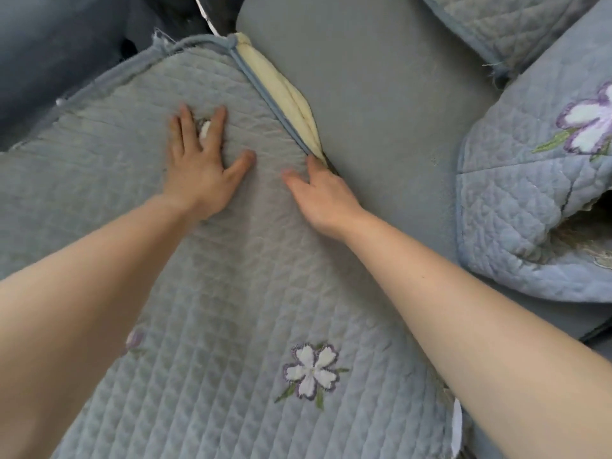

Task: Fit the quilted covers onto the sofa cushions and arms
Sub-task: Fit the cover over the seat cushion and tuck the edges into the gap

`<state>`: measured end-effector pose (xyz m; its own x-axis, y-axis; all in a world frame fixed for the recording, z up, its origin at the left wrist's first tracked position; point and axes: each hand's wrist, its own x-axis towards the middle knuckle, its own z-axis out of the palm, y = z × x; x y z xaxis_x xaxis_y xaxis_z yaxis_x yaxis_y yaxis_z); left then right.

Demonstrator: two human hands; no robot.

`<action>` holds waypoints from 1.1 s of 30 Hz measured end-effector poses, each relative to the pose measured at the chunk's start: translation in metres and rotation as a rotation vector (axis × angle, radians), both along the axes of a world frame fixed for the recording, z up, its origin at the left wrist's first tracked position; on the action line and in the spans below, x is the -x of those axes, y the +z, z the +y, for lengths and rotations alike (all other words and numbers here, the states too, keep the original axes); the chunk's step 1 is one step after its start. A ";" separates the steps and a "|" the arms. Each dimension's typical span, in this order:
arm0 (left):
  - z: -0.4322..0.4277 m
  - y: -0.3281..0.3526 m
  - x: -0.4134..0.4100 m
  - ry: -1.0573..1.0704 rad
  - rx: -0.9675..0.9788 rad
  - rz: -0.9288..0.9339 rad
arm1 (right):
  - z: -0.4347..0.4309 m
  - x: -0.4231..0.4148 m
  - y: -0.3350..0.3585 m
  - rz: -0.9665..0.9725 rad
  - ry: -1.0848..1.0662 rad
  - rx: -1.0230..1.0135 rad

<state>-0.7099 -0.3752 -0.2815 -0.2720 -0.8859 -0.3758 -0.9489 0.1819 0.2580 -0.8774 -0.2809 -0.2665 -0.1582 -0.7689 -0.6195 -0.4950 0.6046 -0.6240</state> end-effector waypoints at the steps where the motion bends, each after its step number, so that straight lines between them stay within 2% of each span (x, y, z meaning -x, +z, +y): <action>1: -0.002 -0.003 0.003 -0.002 -0.022 0.004 | 0.000 -0.002 -0.003 0.007 0.013 -0.020; 5: -0.007 -0.003 0.002 0.006 -0.067 0.020 | -0.003 -0.007 -0.011 0.046 0.007 -0.025; 8: 0.001 -0.001 0.002 -0.036 -0.094 -0.008 | -0.004 -0.009 -0.016 -0.019 -0.033 -0.138; 12: -0.006 0.001 0.005 -0.043 -0.057 0.000 | -0.024 -0.004 -0.015 -0.072 -0.100 -0.173; 15: -0.008 0.006 0.007 -0.047 -0.059 -0.005 | -0.054 0.009 0.004 0.052 0.121 -0.276; 18: -0.010 0.009 0.008 -0.040 -0.085 -0.023 | -0.088 0.014 0.028 0.278 0.229 -0.125; 20: -0.012 0.011 0.009 -0.039 -0.087 -0.028 | -0.099 0.004 0.035 0.261 0.177 -0.050; 26: -0.015 0.014 0.007 -0.057 -0.088 -0.018 | -0.087 -0.026 0.013 0.205 0.057 -0.055; 33: -0.016 0.011 0.003 -0.024 -0.044 0.021 | -0.096 -0.031 -0.006 0.255 0.023 -0.052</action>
